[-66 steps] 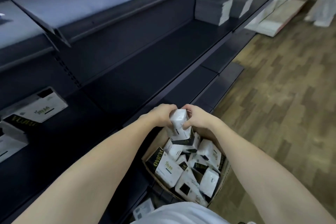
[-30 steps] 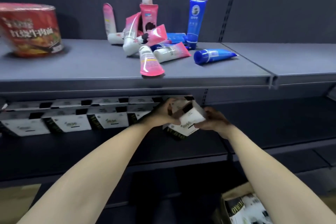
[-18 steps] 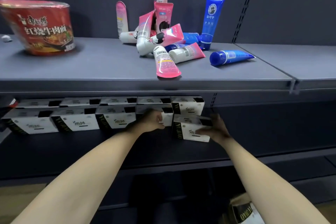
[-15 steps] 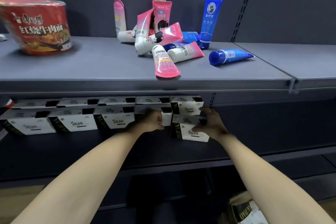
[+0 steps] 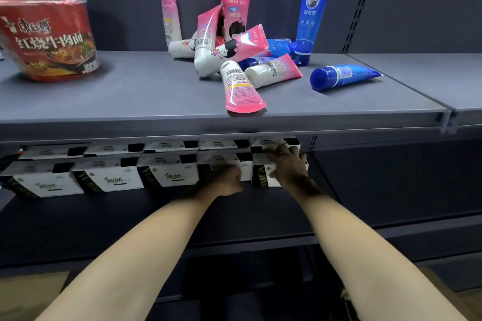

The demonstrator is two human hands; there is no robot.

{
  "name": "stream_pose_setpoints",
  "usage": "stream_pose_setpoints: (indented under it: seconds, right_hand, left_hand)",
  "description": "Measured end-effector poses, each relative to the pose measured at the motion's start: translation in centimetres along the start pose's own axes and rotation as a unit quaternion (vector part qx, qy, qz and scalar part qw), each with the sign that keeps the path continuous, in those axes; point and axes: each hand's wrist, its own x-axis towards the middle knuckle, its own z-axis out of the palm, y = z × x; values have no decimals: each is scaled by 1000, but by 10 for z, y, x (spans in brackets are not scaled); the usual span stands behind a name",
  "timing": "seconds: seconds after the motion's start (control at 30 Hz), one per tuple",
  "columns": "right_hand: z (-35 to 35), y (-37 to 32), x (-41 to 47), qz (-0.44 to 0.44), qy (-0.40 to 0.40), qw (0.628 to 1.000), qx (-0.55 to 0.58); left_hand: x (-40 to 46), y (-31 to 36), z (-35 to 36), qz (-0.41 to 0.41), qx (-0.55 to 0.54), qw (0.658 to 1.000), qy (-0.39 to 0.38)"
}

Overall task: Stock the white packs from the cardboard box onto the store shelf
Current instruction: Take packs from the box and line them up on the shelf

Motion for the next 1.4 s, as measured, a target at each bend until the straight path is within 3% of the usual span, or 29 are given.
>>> stream_pose_setpoints:
  seconds: [0.4, 0.57, 0.67, 0.77, 1.03, 1.3, 1.4]
  right_hand:
    - [29, -7, 17, -19, 104, 994, 15]
    - [28, 6, 6, -51, 74, 996, 11]
    - [25, 27, -17, -50, 116, 992, 21]
    - [20, 61, -51, -3, 150, 988, 49]
    - [26, 194, -159, 183, 82, 974, 103]
    - [69, 292, -285, 343, 77, 928, 122]
    - [100, 313, -323, 379, 10, 915, 141]
  left_hand:
    - [5, 10, -5, 29, 33, 999, 24]
    - [6, 31, 3, 39, 25, 999, 12]
    - [9, 54, 11, 51, 25, 998, 7]
    - [16, 88, 22, 66, 14, 998, -11]
    - [31, 225, 84, 198, -51, 978, -41]
    - [18, 345, 166, 290, -16, 948, -130]
    - [11, 367, 203, 304, 32, 937, -170]
